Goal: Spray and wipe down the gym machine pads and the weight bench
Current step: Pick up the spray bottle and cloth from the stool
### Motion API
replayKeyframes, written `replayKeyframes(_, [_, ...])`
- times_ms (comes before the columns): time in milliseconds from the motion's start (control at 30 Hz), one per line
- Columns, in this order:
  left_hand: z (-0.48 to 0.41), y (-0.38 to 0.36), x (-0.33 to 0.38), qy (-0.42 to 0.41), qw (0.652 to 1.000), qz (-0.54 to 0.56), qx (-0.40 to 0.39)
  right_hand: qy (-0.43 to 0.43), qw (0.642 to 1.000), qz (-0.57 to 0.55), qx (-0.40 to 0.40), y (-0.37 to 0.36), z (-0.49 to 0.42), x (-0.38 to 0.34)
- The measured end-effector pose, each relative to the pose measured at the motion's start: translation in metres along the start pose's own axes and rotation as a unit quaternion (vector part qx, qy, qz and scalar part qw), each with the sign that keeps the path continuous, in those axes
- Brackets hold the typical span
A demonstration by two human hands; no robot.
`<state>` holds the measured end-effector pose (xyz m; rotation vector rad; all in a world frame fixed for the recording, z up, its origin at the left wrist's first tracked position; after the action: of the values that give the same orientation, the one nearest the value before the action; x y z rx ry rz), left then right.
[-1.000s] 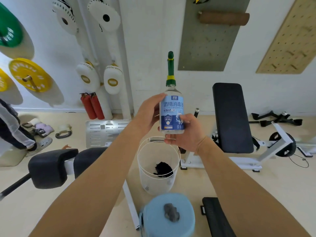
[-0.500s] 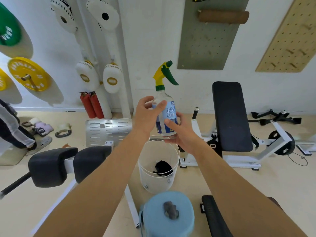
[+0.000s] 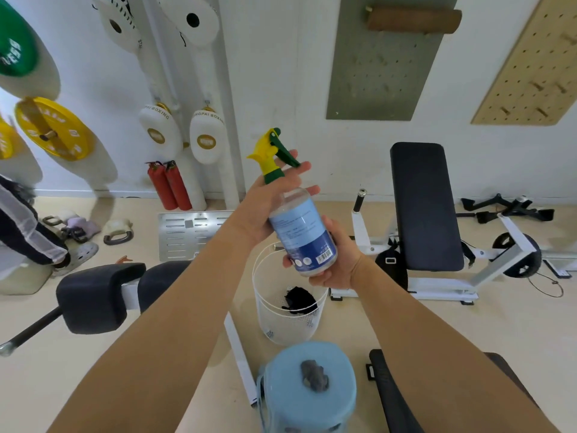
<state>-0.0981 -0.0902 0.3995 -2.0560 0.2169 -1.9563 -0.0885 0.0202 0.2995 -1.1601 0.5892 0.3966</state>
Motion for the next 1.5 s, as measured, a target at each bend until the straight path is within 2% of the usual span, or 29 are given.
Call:
replayKeyframes(100, [-0.001,0.006,-0.009,0.017,0.999,-0.016,0.033,0.008,0.999,0.025,0.034,0.013,-0.001,0.005])
replayKeyframes(333, [-0.001,0.027,-0.062,0.042,0.983,-0.135,0.113,0.006,0.956,0.160,0.246,0.079,0.007,0.019])
replayKeyframes(467, [-0.004,0.040,-0.102,0.045,0.940,-0.308,0.141,-0.009,0.896,0.224,0.382,0.136,0.015,0.041])
replayKeyframes(633, [0.005,0.061,-0.192,0.087,0.910,-0.389,0.118,-0.056,0.835,0.266,0.478,0.227,0.026,0.106])
replayKeyframes(833, [0.036,0.102,-0.326,0.147,0.886,-0.427,0.103,-0.138,0.785,0.338,0.501,0.339,0.012,0.215])
replayKeyframes(1067, [0.064,0.149,-0.459,0.196,0.884,-0.405,0.126,-0.233,0.742,0.445,0.445,0.426,-0.046,0.333])
replayKeyframes(1200, [0.069,0.163,-0.510,0.214,0.888,-0.389,0.118,-0.264,0.720,0.490,0.415,0.458,-0.078,0.381])
replayKeyframes(1333, [0.073,0.165,-0.530,0.219,0.893,-0.383,0.089,-0.276,0.698,0.533,0.392,0.472,-0.088,0.411])
replayKeyframes(1400, [0.073,0.164,-0.528,0.220,0.893,-0.384,0.080,-0.269,0.710,0.512,0.401,0.469,-0.088,0.410])
replayKeyframes(1433, [0.073,0.164,-0.522,0.218,0.893,-0.387,0.075,-0.255,0.730,0.476,0.419,0.463,-0.087,0.406])
replayKeyframes(1500, [0.074,0.162,-0.503,0.215,0.895,-0.385,0.063,-0.205,0.794,0.322,0.473,0.443,-0.084,0.396])
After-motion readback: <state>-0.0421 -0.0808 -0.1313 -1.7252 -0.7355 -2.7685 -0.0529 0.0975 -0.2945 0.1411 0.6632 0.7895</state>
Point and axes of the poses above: each hand's wrist, its own z-axis away from the middle knuckle, its own y-axis out of the back of the hand, x = y × z, the point moved 7 cm from there along -z, towards the middle knuckle, and after that the axes turned 8 degrees about -z, right-handed, at the moved point
